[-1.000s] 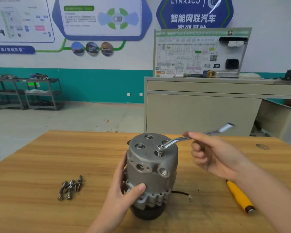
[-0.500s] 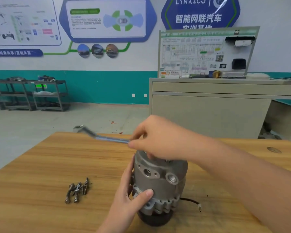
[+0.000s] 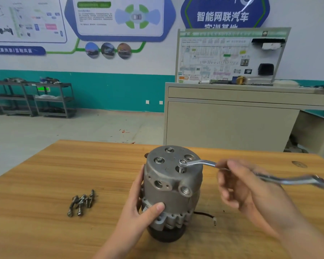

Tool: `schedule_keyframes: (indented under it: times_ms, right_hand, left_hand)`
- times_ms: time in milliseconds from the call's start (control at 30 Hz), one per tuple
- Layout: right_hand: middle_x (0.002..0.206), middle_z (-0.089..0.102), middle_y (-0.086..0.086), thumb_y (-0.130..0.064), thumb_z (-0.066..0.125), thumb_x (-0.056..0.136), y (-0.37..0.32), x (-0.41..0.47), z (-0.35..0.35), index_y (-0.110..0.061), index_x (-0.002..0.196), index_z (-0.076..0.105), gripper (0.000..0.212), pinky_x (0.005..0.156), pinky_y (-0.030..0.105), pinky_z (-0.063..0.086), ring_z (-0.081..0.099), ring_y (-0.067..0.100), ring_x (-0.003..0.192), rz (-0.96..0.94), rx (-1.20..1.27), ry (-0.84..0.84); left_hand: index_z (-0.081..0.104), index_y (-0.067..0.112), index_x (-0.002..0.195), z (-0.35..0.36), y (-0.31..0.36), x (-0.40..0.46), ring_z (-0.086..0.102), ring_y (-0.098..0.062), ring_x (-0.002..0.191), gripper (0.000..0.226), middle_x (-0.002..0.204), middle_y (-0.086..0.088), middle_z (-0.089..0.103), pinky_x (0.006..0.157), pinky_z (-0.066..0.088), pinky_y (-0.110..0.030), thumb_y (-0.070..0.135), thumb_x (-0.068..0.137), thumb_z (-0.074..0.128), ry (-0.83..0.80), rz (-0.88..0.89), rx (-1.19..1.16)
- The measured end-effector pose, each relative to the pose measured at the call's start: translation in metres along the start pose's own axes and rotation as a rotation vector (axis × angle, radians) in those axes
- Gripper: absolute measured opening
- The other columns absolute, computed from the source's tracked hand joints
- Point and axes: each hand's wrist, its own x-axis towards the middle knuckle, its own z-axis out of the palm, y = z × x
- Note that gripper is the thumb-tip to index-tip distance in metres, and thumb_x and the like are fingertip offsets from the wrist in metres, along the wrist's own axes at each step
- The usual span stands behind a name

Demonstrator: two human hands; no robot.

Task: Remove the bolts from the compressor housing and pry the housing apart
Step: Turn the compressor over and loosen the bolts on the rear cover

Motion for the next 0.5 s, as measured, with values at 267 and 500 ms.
schedule_keyframes:
  times_ms: [267,500]
  right_hand:
    - [0.051,0.051,0.000,-0.014,0.073,0.071,-0.026,0.089,-0.004,-0.005,0.083,0.058,0.021,0.028,0.011,0.027,0.037,0.002,0.033,0.340,-0.167,0.178]
    - [0.043,0.051,-0.003,-0.017,0.068,0.087,-0.036,0.127,0.072,0.001,0.087,0.071,0.018,0.033,0.012,0.029,0.037,0.005,0.029,0.216,-1.001,0.015]
  left_hand:
    - [0.023,0.047,0.150,0.000,0.000,0.002,0.042,0.004,0.135,0.108,0.148,0.031,0.041,0.098,0.043,-0.011,0.067,0.061,0.080,-0.020,-0.002,-0.023]
    - [0.025,0.051,0.147,0.001,0.000,0.002,0.045,0.006,0.132,0.096,0.144,0.034,0.044,0.095,0.044,-0.010,0.052,0.067,0.077,-0.016,0.005,-0.031]
